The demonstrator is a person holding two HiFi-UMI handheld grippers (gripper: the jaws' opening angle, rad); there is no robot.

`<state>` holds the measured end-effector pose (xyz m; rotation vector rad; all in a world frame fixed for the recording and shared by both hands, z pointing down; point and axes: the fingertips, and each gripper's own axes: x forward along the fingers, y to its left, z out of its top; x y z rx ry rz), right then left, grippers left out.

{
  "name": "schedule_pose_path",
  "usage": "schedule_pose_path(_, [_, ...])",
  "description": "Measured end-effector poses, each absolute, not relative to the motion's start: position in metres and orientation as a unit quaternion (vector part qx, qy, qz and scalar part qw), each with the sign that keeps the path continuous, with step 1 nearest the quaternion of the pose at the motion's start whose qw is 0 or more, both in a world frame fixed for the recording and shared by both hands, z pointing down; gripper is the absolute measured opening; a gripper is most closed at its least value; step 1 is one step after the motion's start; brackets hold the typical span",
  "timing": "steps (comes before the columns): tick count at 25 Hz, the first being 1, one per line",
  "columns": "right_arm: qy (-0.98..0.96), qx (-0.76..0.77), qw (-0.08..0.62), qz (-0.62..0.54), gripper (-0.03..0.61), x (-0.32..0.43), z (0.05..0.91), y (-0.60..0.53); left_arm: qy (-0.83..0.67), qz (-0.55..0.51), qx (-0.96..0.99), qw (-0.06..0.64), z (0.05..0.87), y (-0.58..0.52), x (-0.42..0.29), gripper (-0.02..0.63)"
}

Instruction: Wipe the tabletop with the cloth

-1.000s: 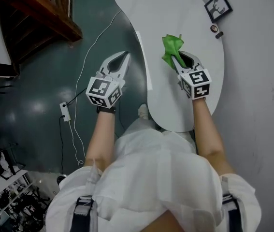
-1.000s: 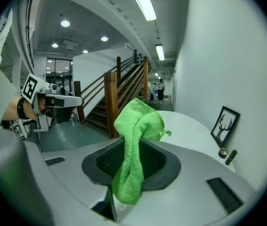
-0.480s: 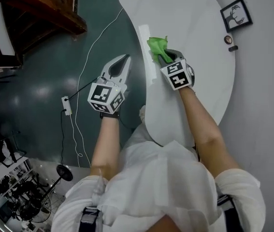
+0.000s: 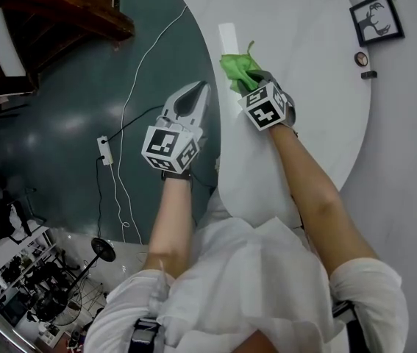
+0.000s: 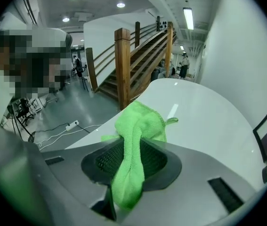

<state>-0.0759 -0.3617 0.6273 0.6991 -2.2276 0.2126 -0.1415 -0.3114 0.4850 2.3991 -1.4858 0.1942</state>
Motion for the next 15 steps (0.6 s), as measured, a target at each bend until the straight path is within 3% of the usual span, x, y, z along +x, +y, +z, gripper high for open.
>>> schedule_pose_path(6, [-0.878, 0.274, 0.378, 0.101, 0.12, -0.086, 0.625, -0.363, -0.514, 0.071, 0.84, 0.16, 0.489, -0.312, -0.137, 0.018])
schedule_pose_path(15, [-0.882, 0.268, 0.376, 0.094, 0.103, -0.065, 0.626, -0.357, -0.499, 0.084, 0.846, 0.169, 0.495, -0.306, -0.122, 0.018])
